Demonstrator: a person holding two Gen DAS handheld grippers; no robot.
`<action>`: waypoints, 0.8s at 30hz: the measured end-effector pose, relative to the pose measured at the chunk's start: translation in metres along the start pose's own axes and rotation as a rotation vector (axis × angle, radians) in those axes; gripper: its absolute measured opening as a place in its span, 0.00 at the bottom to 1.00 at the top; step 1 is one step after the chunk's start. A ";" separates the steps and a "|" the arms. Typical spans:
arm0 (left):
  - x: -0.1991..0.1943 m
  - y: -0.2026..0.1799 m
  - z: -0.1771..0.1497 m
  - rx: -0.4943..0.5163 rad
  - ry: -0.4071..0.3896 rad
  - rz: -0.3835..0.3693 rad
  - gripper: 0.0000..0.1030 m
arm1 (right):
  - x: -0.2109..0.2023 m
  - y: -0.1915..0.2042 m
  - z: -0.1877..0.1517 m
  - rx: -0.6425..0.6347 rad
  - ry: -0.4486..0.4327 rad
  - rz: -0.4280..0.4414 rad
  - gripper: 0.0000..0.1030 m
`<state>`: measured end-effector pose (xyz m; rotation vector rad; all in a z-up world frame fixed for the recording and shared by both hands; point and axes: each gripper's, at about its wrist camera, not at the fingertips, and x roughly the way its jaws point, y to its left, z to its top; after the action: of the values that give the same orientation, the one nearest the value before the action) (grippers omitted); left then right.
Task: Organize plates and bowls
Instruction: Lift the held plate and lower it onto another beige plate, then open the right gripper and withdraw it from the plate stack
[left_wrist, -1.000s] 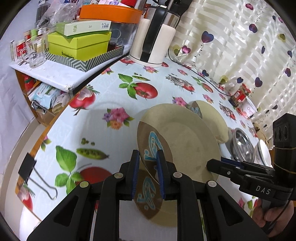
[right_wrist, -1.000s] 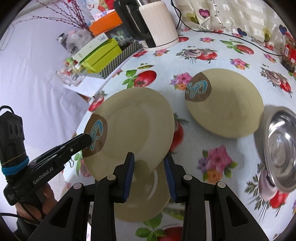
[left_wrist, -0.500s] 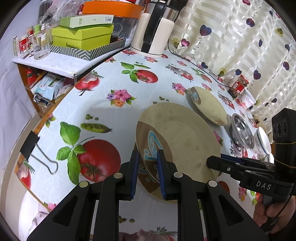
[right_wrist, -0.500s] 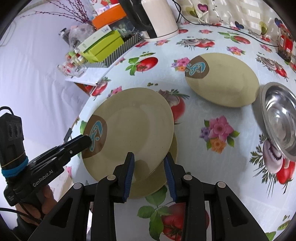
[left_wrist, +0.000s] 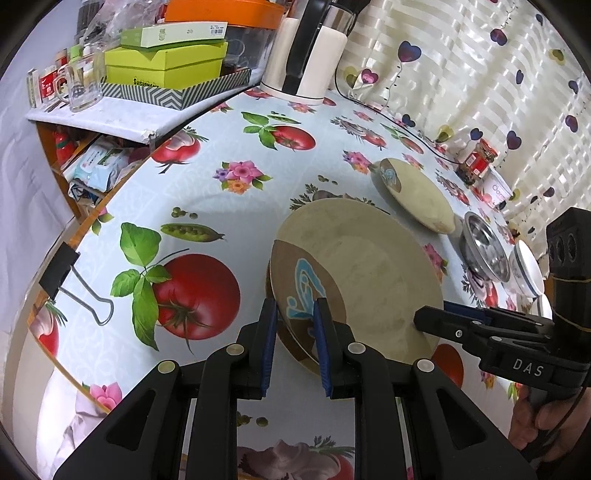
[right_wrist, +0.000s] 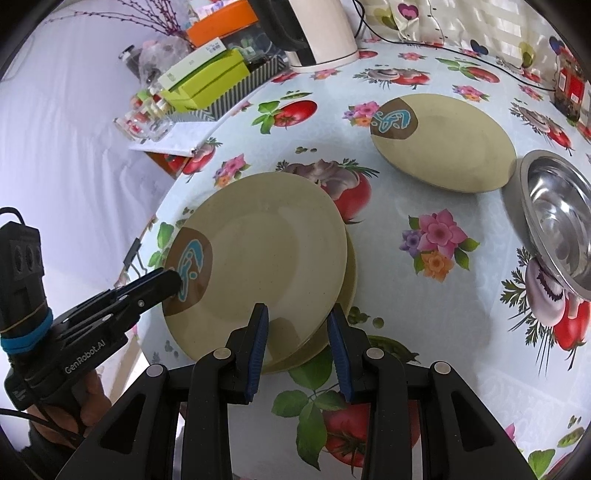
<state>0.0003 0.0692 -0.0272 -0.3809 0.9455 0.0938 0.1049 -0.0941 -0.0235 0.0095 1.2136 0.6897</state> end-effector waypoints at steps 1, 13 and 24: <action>0.001 0.000 0.000 0.003 0.001 0.001 0.19 | 0.000 0.000 0.000 -0.001 0.001 -0.003 0.31; 0.001 -0.009 -0.003 0.040 -0.009 -0.002 0.19 | 0.003 0.007 0.000 -0.048 0.003 -0.047 0.32; 0.005 0.007 0.003 -0.002 -0.014 0.026 0.19 | -0.003 0.006 -0.003 -0.051 -0.024 -0.079 0.32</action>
<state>0.0035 0.0766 -0.0316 -0.3695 0.9364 0.1206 0.0992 -0.0920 -0.0198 -0.0727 1.1667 0.6494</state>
